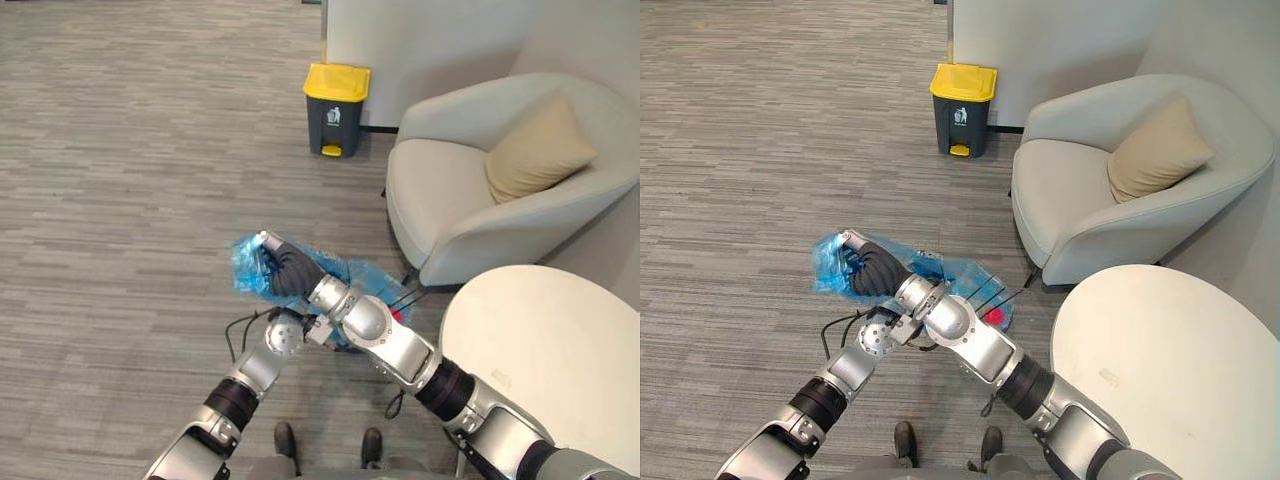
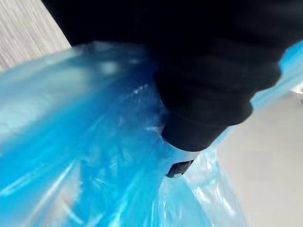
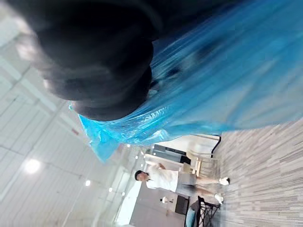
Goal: Gather rubbish on tea table into small bin, then transfer packed bag to large trash can.
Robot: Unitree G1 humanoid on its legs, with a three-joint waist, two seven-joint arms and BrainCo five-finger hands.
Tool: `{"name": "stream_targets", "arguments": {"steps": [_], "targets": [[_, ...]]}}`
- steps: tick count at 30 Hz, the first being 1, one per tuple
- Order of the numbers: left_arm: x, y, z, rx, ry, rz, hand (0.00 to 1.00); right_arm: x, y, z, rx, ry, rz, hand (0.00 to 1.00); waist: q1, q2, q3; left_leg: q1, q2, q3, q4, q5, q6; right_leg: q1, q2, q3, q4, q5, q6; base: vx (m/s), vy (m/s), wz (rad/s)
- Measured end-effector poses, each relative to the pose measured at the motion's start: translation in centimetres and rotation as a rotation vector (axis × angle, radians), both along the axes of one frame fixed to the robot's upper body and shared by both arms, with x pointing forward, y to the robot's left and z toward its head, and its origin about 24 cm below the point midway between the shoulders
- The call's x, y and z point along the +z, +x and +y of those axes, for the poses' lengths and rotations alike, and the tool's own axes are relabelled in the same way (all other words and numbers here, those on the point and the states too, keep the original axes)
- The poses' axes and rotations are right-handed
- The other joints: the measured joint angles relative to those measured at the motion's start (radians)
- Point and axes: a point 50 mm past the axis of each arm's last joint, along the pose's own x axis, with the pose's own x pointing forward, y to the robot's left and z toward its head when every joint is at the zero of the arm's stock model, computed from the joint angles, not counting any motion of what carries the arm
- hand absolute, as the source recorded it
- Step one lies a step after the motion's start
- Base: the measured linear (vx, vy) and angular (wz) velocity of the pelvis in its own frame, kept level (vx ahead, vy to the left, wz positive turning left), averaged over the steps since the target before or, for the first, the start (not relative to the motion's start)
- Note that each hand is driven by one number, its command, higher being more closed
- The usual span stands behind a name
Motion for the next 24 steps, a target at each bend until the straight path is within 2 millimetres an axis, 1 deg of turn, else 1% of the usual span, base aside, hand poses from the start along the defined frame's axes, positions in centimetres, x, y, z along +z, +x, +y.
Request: {"name": "stream_targets", "arguments": {"steps": [2,3,4,6,7,8,9,10,11,12,14,15,16,17,18,19,21,22,23,24], "targets": [[0.0,-0.3,0.0,0.011,-0.038,0.006,1.0,0.0,-0.1,0.1,-0.005,-0.028,-0.047,0.0,-0.002,0.0,0.0,0.0,0.004,0.0,0.0,0.001,-0.002,0.0,0.004,0.001,-0.001,0.0,0.0,0.01,-0.009,-0.02],[-0.1,-0.9,0.3,0.039,-0.09,0.022,1.0,0.1,-0.2,-0.2,-0.022,-0.038,-0.105,0.0,-0.002,0.001,0.0,0.0,0.006,-0.001,-0.003,0.001,-0.002,0.0,0.007,0.003,-0.003,0.0,0.0,0.0,0.0,0.0],[-0.2,-1.0,0.4,0.047,-0.104,0.027,1.0,0.0,-0.2,-0.3,-0.032,-0.042,-0.117,0.0,-0.002,0.001,0.0,0.0,0.006,-0.001,-0.003,0.001,-0.002,0.0,0.007,0.004,-0.003,0.0,0.0,0.0,0.0,0.0],[-0.5,-1.5,0.7,0.079,-0.148,0.045,1.0,-0.3,-0.2,-0.9,-0.069,-0.05,-0.135,0.0,-0.002,0.001,-0.001,0.0,0.006,-0.002,-0.005,0.001,-0.002,0.001,0.007,0.004,-0.004,0.0,0.0,0.0,0.0,0.0],[-0.8,-1.8,1.3,0.115,-0.183,0.063,1.0,-0.7,-0.1,-1.8,-0.116,-0.049,-0.137,0.0,-0.002,0.001,-0.001,0.0,0.005,-0.003,-0.005,0.001,-0.002,0.002,0.007,0.004,-0.004,0.0,0.0,0.0,0.0,0.0],[-1.2,-2.2,2.4,0.175,-0.219,0.078,1.0,-1.7,0.3,-3.2,-0.196,-0.074,-0.135,0.0,-0.002,0.0,-0.001,0.002,0.004,-0.004,-0.005,0.001,-0.002,0.005,0.006,0.005,-0.004,0.0,0.0,0.0,0.0,0.0],[-1.4,-2.3,2.8,0.198,-0.23,0.084,1.0,-2.1,0.4,-3.8,-0.225,-0.089,-0.134,0.0,-0.002,0.0,-0.001,0.003,0.004,-0.004,-0.005,0.001,-0.002,0.005,0.006,0.005,-0.004,0.0,0.0,0.0,0.0,0.0],[-1.8,-2.8,4.4,0.267,-0.259,0.1,1.0,-3.3,0.8,-5.8,-0.312,-0.142,-0.124,0.0,-0.001,0.0,-0.003,0.005,0.004,-0.004,-0.006,0.001,-0.002,0.007,0.006,0.005,-0.004,-0.001,0.001,0.0,0.0,0.0],[-2.0,-3.0,5.0,0.293,-0.267,0.105,1.0,-3.8,0.9,-6.5,-0.344,-0.161,-0.118,0.0,0.0,0.0,-0.004,0.005,0.004,-0.005,-0.006,0.001,-0.002,0.008,0.005,0.005,-0.004,-0.001,0.001,0.0,0.0,0.0],[-2.3,-3.4,6.1,0.335,-0.272,0.111,1.0,-4.7,0.9,-7.8,-0.393,-0.196,-0.105,0.0,0.0,-0.001,-0.005,0.005,0.003,-0.006,-0.006,0.001,-0.002,0.008,0.005,0.005,-0.004,-0.001,0.001,0.0,0.0,0.0],[-3.0,-4.4,8.3,0.418,-0.292,0.138,1.0,-6.4,0.9,-11.0,-0.51,-0.263,-0.065,0.0,0.0,0.0,-0.005,0.005,0.003,-0.008,-0.006,0.0,-0.004,0.01,0.005,0.005,-0.004,-0.002,0.003,0.0,0.005,0.02],[-3.5,-5.0,9.5,0.463,-0.295,0.156,1.0,-7.3,0.6,-13.1,-0.58,-0.294,-0.026,0.0,0.0,-0.001,-0.005,0.005,0.003,-0.011,-0.006,-0.001,-0.006,0.012,0.005,0.003,-0.004,-0.004,0.005,0.0,0.008,0.06],[-3.8,-5.4,10.0,0.481,-0.297,0.165,1.0,-7.8,0.4,-13.9,-0.607,-0.304,-0.007,0.0,-0.001,0.0,-0.005,0.005,0.003,-0.012,-0.006,-0.001,-0.006,0.013,0.005,0.001,-0.005,-0.004,0.005,0.0,0.006,0.1],[-4.2,-6.0,10.8,0.515,-0.3,0.181,1.0,-8.6,0.0,-15.5,-0.657,-0.325,0.03,0.0,-0.003,0.0,-0.006,0.005,0.003,-0.017,-0.006,-0.002,-0.006,0.018,0.004,-0.004,-0.009,-0.005,0.006,0.01,0.004,0.14],[-4.7,-6.7,11.6,0.544,-0.305,0.2,1.0,-9.6,-0.7,-17.2,-0.706,-0.358,0.074,0.0,-0.004,-0.001,-0.007,0.005,0.001,-0.025,-0.006,-0.002,-0.007,0.026,0.003,-0.012,-0.017,-0.012,0.017,0.01,0.003,0.17],[-4.9,-7.1,12.0,0.555,-0.301,0.212,1.0,-10.2,-1.2,-18.0,-0.728,-0.378,0.102,0.0,-0.004,0.0,-0.01,0.004,0.0,-0.029,-0.006,-0.002,-0.007,0.027,0.003,-0.016,-0.018,-0.014,0.017,0.02,0.005,0.15],[-5.9,-8.6,13.3,0.597,-0.293,0.257,1.0,-13.0,-2.5,-20.2,-0.783,-0.436,0.233,0.0,-0.004,0.001,-0.02,0.004,-0.002,-0.035,-0.006,-0.002,-0.007,0.029,0.001,-0.023,-0.017,-0.02,0.017,0.03,0.006,0.09],[-6.2,-8.9,13.5,0.603,-0.293,0.271,1.0,-13.8,-2.9,-20.8,-0.795,-0.448,0.275,0.0,-0.004,0.001,-0.02,0.004,-0.003,-0.038,-0.006,-0.002,-0.007,0.031,0.0,-0.026,-0.017,-0.022,0.015,0.03,0.008,0.15],[-6.9,-9.6,14.1,0.619,-0.29,0.307,1.0,-15.7,-3.8,-22.0,-0.827,-0.469,0.379,0.0,-0.007,0.002,-0.02,0.003,-0.006,-0.048,-0.007,-0.002,-0.007,0.034,-0.002,-0.036,-0.017,-0.029,0.013,0.03,0.015,0.28],[-7.8,-10.5,14.7,0.644,-0.293,0.356,1.0,-17.8,-4.9,-23.4,-0.876,-0.464,0.516,0.0,-0.013,0.004,-0.021,0.001,-0.014,-0.062,-0.007,-0.002,-0.007,0.039,-0.005,-0.048,-0.017,-0.035,0.019,0.03,0.025,0.31]]}}
